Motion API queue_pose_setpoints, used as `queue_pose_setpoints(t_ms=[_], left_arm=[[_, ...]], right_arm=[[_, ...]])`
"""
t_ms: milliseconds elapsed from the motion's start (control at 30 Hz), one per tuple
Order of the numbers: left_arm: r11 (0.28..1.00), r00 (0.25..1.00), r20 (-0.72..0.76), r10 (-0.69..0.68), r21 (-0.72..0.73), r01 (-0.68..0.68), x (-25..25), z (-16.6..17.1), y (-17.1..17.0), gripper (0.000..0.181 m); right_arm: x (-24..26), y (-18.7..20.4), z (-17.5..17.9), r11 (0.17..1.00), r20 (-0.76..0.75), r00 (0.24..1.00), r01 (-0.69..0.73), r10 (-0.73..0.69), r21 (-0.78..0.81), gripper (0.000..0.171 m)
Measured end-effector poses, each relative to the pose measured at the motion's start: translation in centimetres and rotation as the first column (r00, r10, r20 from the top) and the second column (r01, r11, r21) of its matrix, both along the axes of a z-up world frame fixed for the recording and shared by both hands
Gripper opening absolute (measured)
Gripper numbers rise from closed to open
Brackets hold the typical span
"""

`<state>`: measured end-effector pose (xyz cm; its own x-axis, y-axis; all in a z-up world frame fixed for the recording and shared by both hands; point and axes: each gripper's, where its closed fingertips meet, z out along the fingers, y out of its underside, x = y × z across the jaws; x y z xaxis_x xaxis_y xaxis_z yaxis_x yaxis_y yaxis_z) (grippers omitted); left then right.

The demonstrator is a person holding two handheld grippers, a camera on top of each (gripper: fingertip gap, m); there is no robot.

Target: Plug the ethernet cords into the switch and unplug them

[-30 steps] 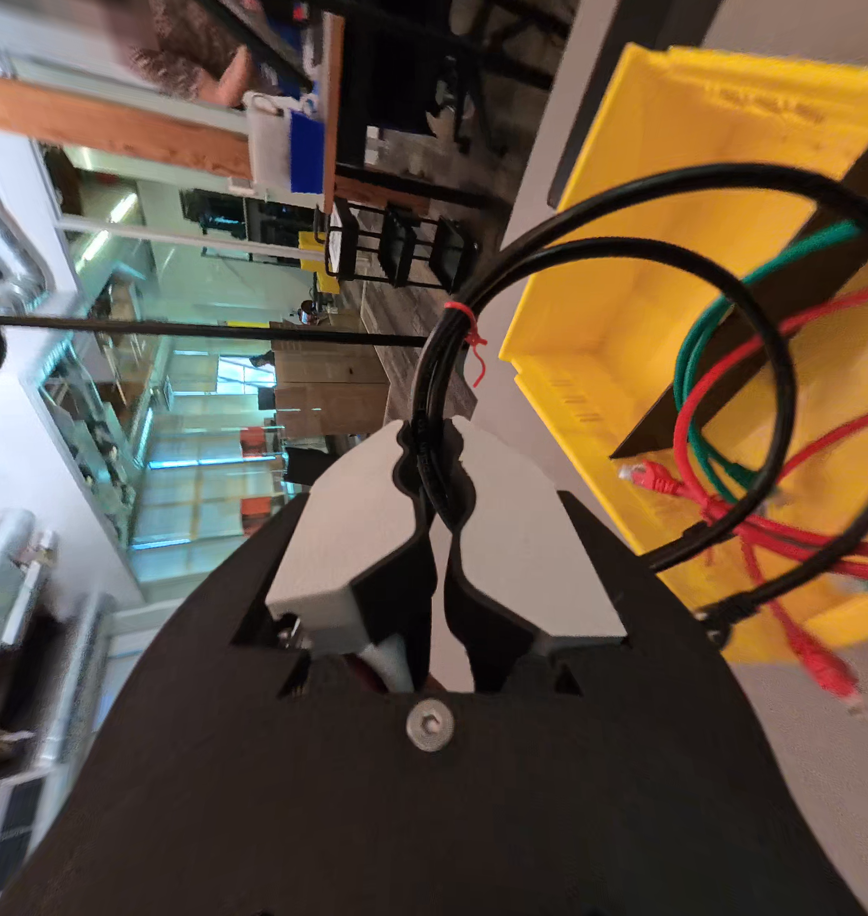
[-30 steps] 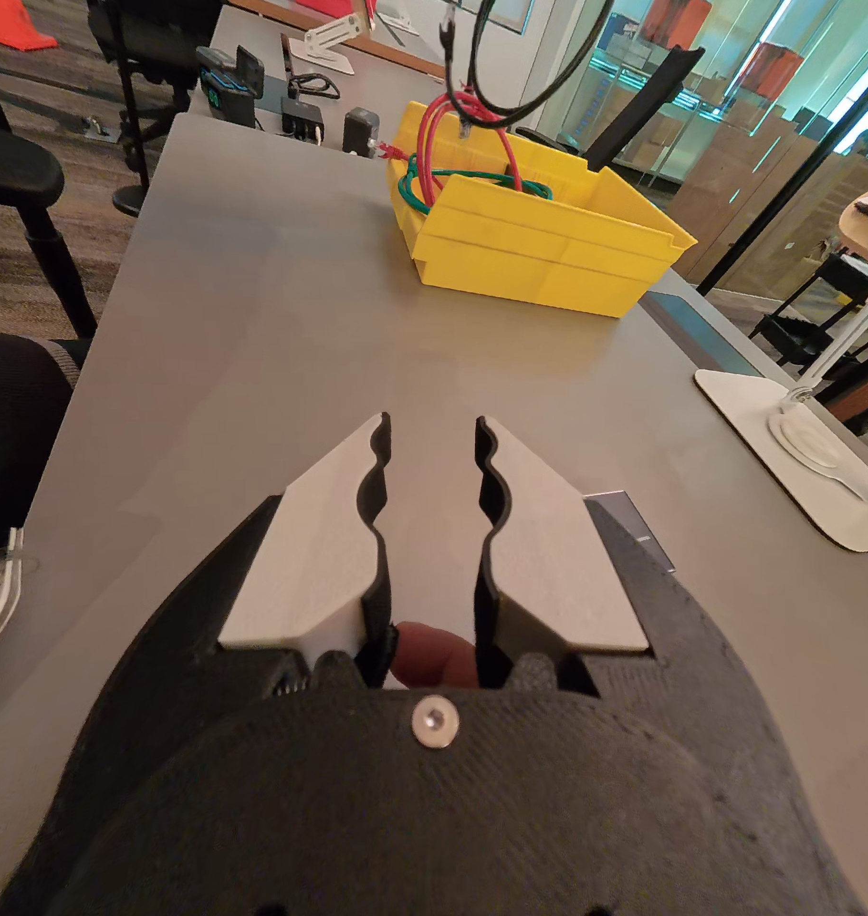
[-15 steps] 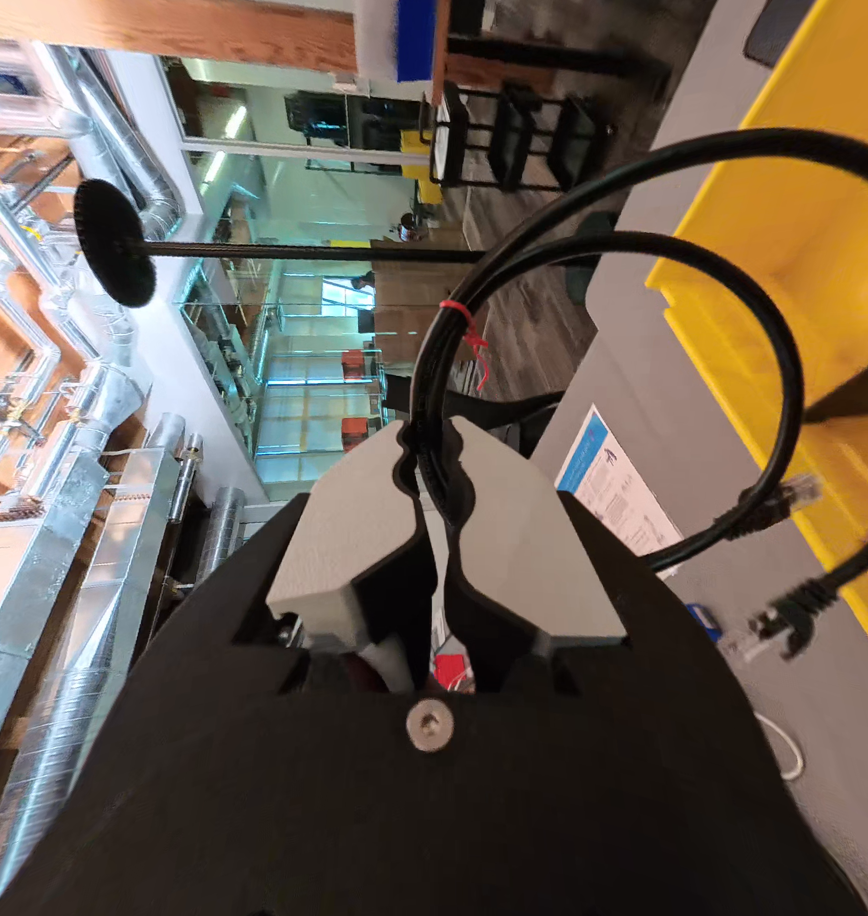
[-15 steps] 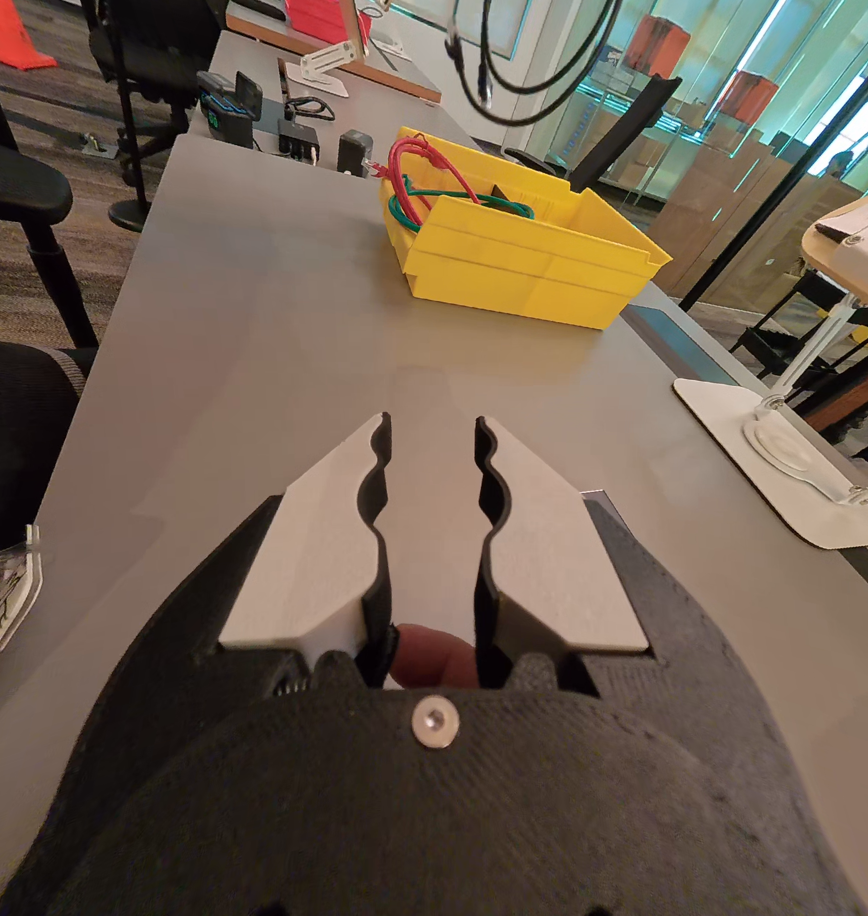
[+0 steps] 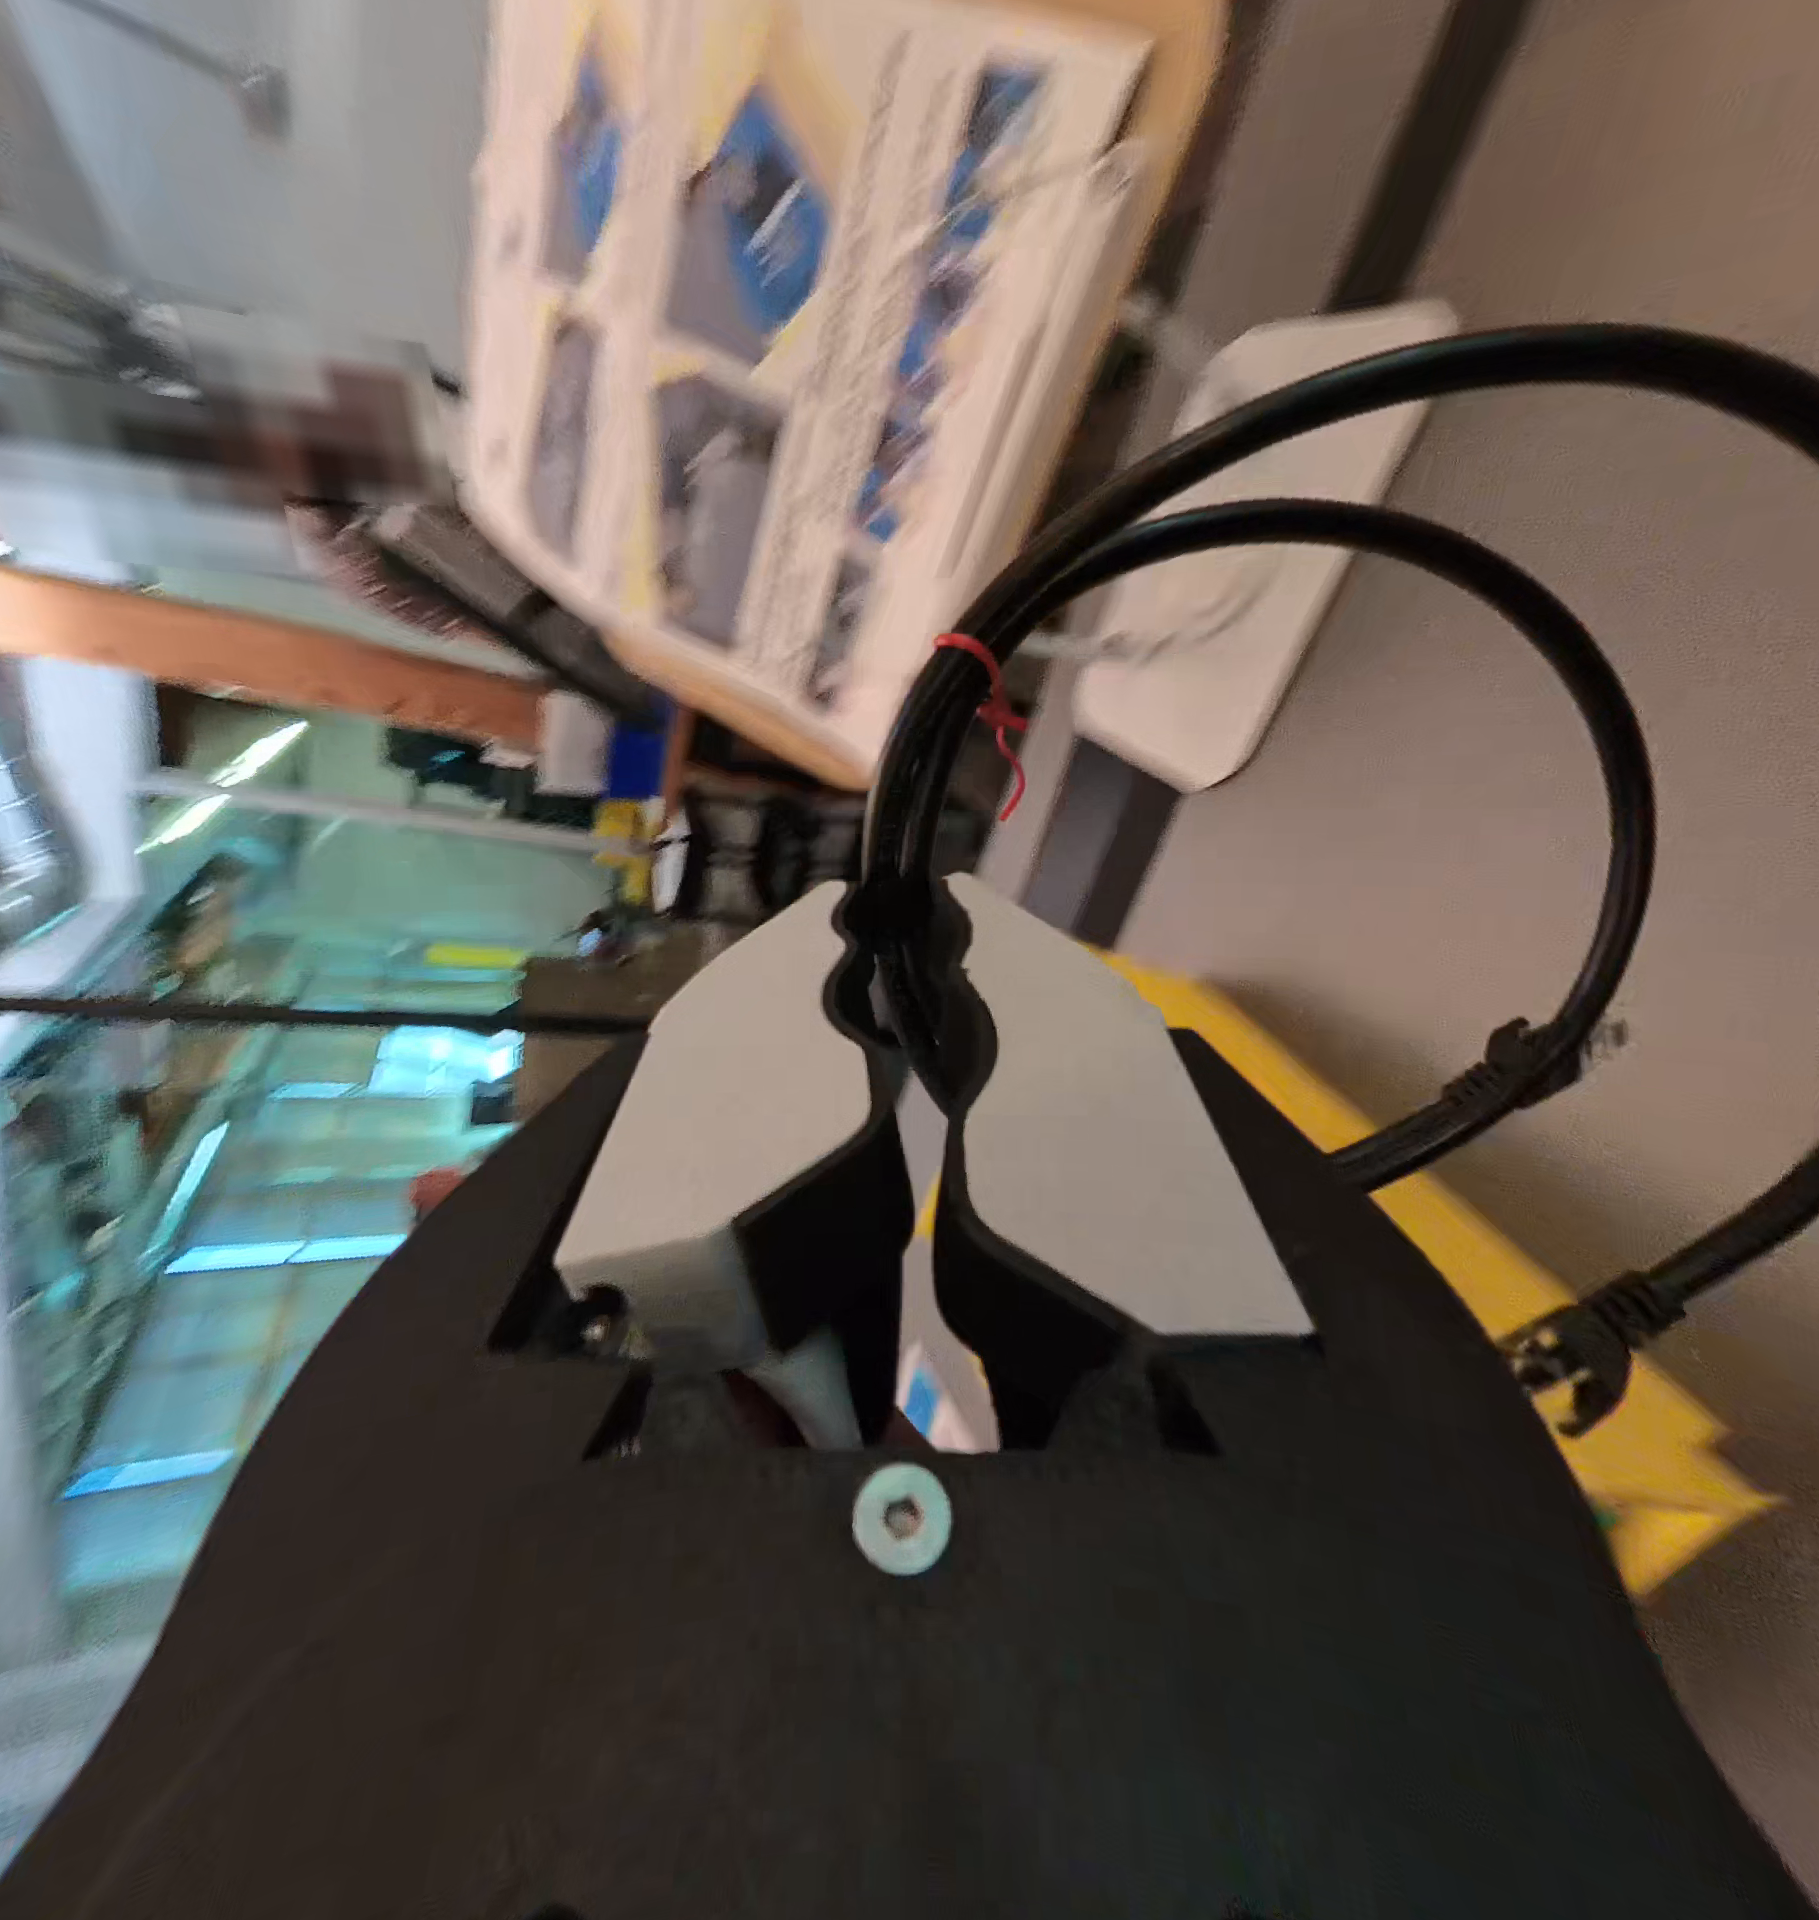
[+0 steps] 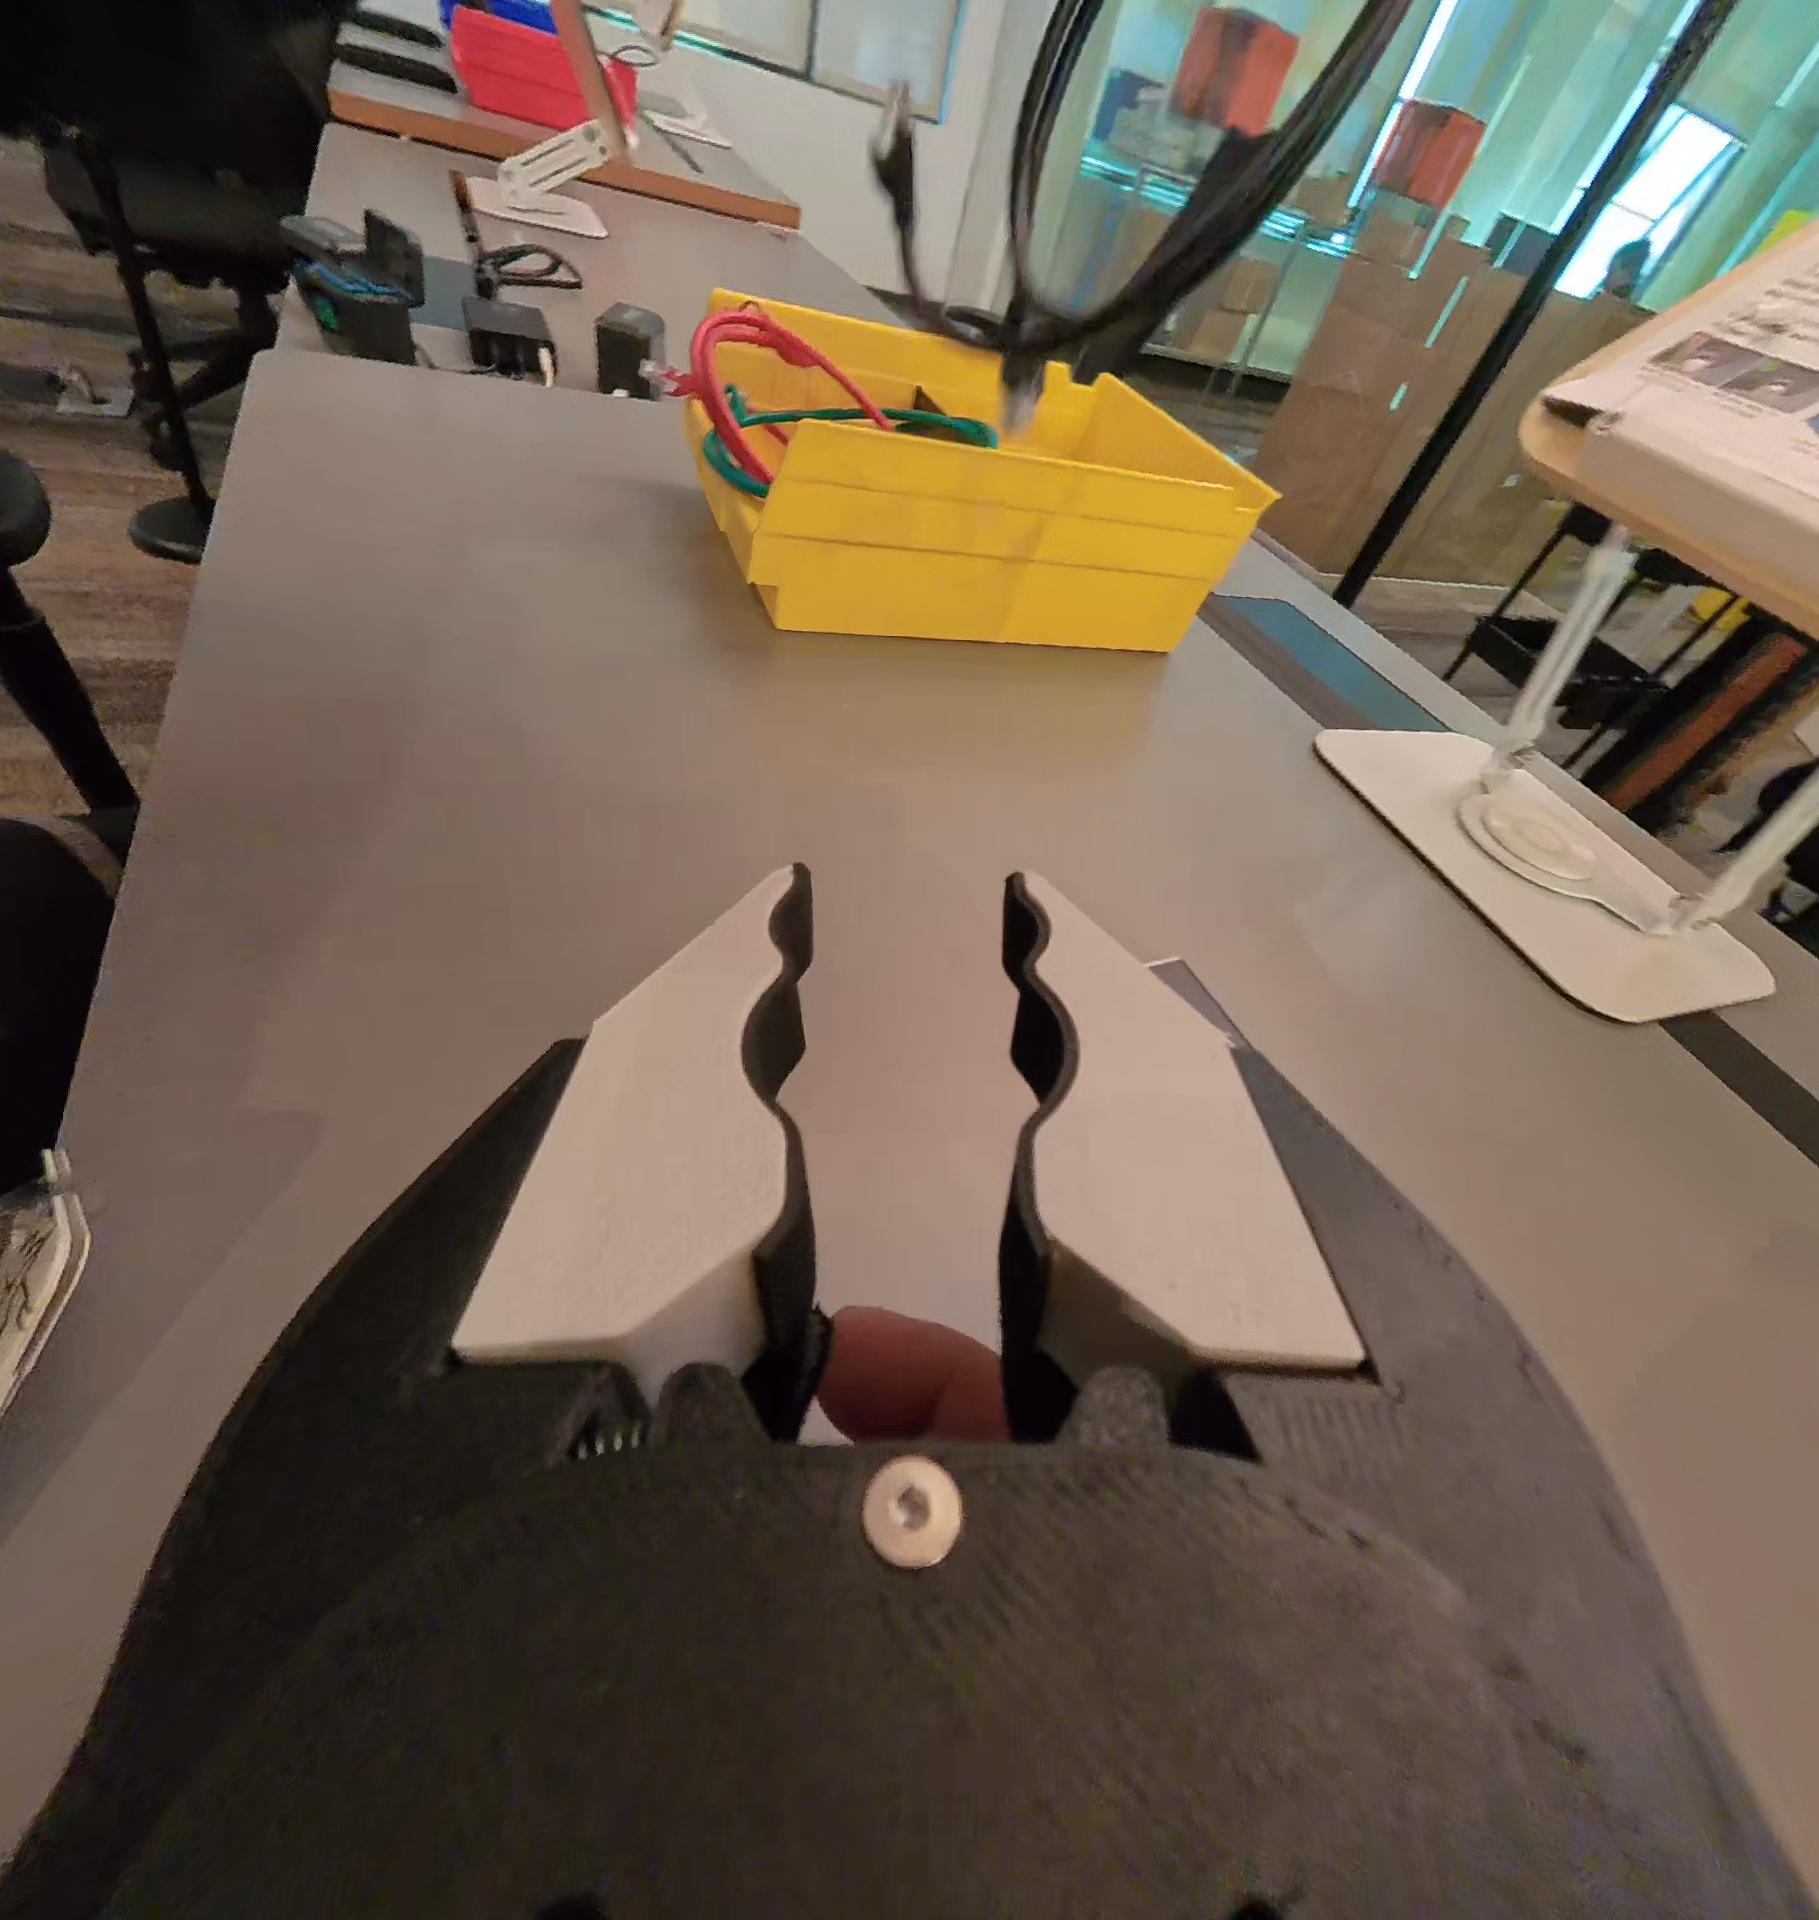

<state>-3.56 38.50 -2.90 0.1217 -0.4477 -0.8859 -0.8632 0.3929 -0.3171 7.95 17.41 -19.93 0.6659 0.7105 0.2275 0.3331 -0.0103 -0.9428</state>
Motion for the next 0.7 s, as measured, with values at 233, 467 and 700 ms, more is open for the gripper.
queue_pose_setpoints(t_ms=[233, 467, 700], left_arm=[[0.905, 0.970, -0.011, -0.244, -0.363, 0.223, 10.3, -11.0, -7.3, 0.007], [0.768, 0.907, -0.052, -0.418, -0.554, 0.322, 16.9, -18.1, -12.6, 0.007], [0.678, 0.814, -0.094, -0.573, -0.613, 0.407, 22.5, -22.2, -16.5, 0.006]], right_arm=[[4.0, -0.5, 1.6, 0.992, -0.080, 0.989, 0.127, -0.127, -0.013, 0.039], [7.4, -2.3, 1.6, 0.977, -0.090, 0.973, 0.212, -0.213, -0.023, 0.039], [8.8, -3.8, 1.1, 0.976, -0.056, 0.974, 0.217, -0.219, -0.031, 0.037]])
